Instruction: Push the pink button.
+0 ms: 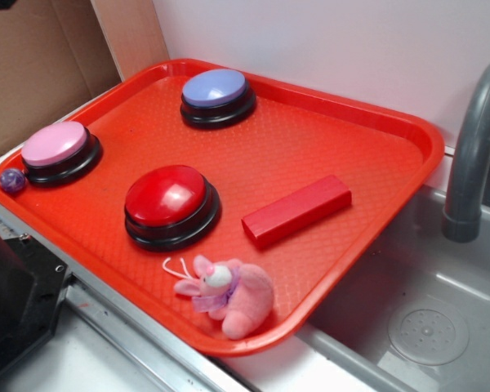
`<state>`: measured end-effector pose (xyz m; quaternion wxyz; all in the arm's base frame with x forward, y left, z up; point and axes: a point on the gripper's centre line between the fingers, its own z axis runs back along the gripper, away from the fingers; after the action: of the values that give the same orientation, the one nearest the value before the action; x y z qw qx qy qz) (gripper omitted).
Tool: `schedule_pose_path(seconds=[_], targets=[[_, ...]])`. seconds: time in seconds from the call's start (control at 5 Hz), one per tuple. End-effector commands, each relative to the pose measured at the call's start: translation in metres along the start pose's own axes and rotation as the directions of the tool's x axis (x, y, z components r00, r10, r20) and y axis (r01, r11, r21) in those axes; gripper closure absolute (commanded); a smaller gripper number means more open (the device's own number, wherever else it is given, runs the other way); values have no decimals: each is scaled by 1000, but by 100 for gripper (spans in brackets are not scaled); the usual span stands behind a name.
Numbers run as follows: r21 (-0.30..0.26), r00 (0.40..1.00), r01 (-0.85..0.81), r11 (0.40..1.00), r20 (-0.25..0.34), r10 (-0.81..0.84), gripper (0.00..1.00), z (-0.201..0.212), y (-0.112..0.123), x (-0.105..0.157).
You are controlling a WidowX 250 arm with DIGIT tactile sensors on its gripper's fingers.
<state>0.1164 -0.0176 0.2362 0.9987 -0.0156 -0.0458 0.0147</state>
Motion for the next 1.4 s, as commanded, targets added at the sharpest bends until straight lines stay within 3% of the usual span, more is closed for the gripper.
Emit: schedule_pose_path(seconds=[0.0, 0.2, 0.4, 0.6, 0.8, 1.2], targets=[[0, 1000, 0, 1000, 0, 0, 0, 0, 0, 0], [33, 974, -213, 976, -74, 215, 0, -38, 51, 14], [145, 935, -333, 932, -74, 346, 0, -69, 98, 44], [210, 924, -355, 911, -71, 377, 0, -96, 125, 53], [245, 970, -225, 943, -31, 240, 0, -127, 147, 49], [187, 997, -64, 980, -41, 73, 0, -180, 156, 39]])
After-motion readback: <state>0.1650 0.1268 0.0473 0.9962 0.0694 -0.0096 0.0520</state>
